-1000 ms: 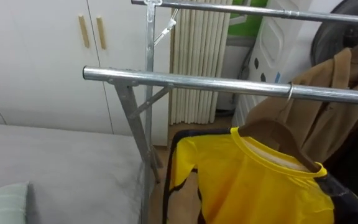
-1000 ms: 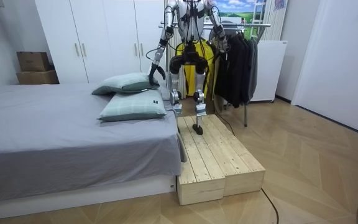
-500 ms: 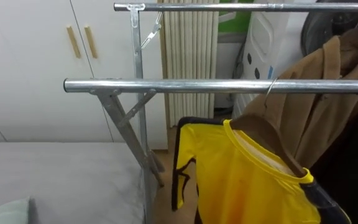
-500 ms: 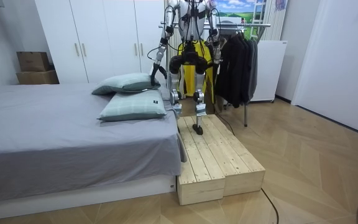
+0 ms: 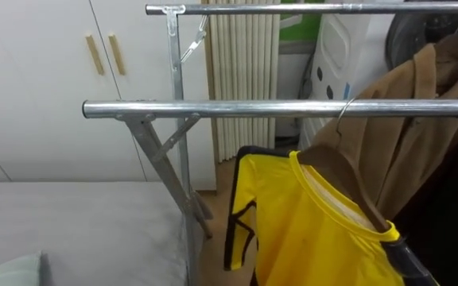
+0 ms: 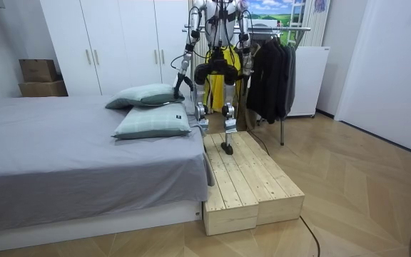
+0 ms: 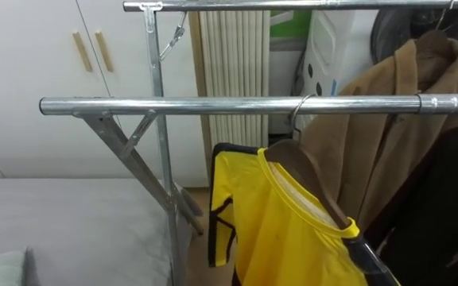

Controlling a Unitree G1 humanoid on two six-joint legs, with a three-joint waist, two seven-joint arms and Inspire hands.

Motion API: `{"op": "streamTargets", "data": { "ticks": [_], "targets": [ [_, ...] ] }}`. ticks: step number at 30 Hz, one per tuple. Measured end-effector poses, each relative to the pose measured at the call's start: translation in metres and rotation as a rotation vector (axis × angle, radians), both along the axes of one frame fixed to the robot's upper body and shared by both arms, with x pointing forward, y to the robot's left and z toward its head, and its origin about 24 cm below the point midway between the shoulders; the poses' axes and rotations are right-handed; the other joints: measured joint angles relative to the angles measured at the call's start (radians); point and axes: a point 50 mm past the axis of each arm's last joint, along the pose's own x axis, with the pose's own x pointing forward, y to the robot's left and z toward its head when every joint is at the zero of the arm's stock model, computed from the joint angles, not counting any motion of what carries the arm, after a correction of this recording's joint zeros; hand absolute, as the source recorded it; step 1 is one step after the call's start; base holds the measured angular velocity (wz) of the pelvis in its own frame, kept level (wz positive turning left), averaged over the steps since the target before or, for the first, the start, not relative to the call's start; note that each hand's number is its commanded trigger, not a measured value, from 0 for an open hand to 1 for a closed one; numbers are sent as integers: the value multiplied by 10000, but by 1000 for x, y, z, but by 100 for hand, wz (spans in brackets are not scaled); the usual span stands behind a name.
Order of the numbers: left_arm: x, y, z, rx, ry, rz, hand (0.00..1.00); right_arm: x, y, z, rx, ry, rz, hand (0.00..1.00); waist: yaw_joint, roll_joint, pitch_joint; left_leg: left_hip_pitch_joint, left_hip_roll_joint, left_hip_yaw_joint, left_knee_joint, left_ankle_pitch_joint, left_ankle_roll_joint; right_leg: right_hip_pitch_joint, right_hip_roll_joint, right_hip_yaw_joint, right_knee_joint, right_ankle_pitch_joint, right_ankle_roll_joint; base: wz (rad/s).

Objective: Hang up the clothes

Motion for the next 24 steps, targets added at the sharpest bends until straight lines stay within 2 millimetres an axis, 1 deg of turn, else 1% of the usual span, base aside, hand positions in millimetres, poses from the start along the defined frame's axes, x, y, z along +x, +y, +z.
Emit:
{"op": "streamTargets", "data": {
  "ticks": [4,9,12,16,22,24],
  "targets": [
    [1,-5,-2,-493,-224,744,0,7,4,-1,220,-72,386,0,14,76,-18,-40,-48,-119,-33,1,1,41,-2,-168,-72,20,1,10],
    [-2,-12,-4,-1339,-391,1752,0,0,7,-3,384,351,308,0,36,109,24,-39,-81,-154,-83,1,1,89,-14,-251,-119,10,15,4],
    [-3,-13,-4,-1519,-357,1803,0,-4,7,-4,410,440,211,0,15,146,5,-35,-98,-239,-109,1,0,180,-18,-333,-239,11,14,6],
    [-3,-14,-5,-1642,-374,1806,0,-6,7,-4,540,591,24,0,90,141,4,-6,-107,-262,-118,1,0,230,-18,-379,-247,10,15,3],
    [-3,-14,-5,-1676,-388,1808,0,-8,8,-5,693,723,-118,0,180,125,11,82,-135,-409,-110,1,0,400,-28,-511,-298,-5,16,7],
    [-2,-14,-5,-1636,-397,1777,0,-7,8,-5,717,750,-26,0,198,124,11,92,-141,-483,-94,2,-2,445,-83,-579,-296,-29,6,8]
  ]
}}
